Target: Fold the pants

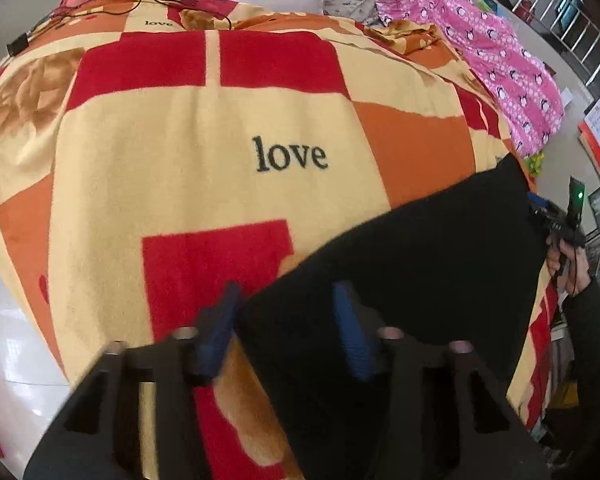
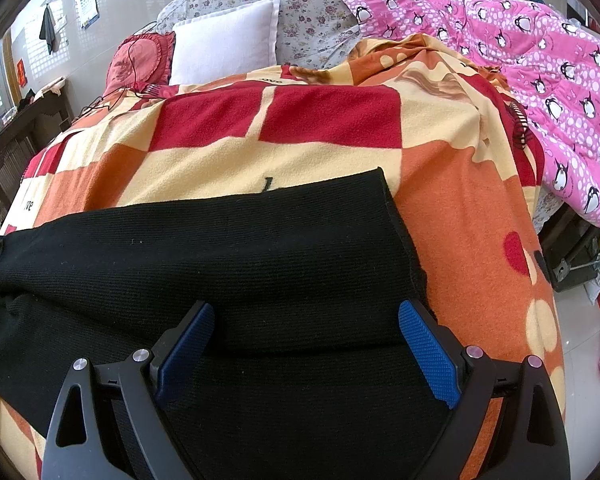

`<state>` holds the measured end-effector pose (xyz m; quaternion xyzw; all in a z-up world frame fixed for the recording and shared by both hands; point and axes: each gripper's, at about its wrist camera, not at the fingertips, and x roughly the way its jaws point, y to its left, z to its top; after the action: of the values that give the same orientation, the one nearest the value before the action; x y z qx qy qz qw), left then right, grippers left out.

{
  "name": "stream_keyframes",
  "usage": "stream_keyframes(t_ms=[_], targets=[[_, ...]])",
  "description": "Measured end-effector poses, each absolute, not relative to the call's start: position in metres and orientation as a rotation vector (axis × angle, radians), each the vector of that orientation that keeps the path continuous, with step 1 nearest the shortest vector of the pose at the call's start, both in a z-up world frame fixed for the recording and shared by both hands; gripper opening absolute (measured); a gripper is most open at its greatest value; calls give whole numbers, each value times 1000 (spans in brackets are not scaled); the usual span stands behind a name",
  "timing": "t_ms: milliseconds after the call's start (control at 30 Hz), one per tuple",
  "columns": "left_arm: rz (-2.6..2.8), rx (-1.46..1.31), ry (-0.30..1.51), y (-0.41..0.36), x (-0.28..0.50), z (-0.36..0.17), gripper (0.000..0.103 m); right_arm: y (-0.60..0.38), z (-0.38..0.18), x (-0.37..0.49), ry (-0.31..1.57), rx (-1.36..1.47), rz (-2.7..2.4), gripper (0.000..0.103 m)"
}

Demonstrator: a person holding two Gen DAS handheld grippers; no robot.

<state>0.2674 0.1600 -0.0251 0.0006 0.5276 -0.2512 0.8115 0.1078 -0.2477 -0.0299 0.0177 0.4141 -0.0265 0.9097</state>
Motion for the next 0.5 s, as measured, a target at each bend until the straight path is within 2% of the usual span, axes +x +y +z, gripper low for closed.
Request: stream_keyframes(t_ms=[167, 233, 500], targets=[[-534, -6, 1083, 166, 257, -12, 16, -248, -30, 108, 854, 36, -55, 94], [-525, 22, 1068, 162, 253, -8, 4, -248, -30, 108, 854, 36, -55, 94], [-401, 151, 986, 139, 233, 19, 3, -248, -29, 107, 850, 43, -54, 94]])
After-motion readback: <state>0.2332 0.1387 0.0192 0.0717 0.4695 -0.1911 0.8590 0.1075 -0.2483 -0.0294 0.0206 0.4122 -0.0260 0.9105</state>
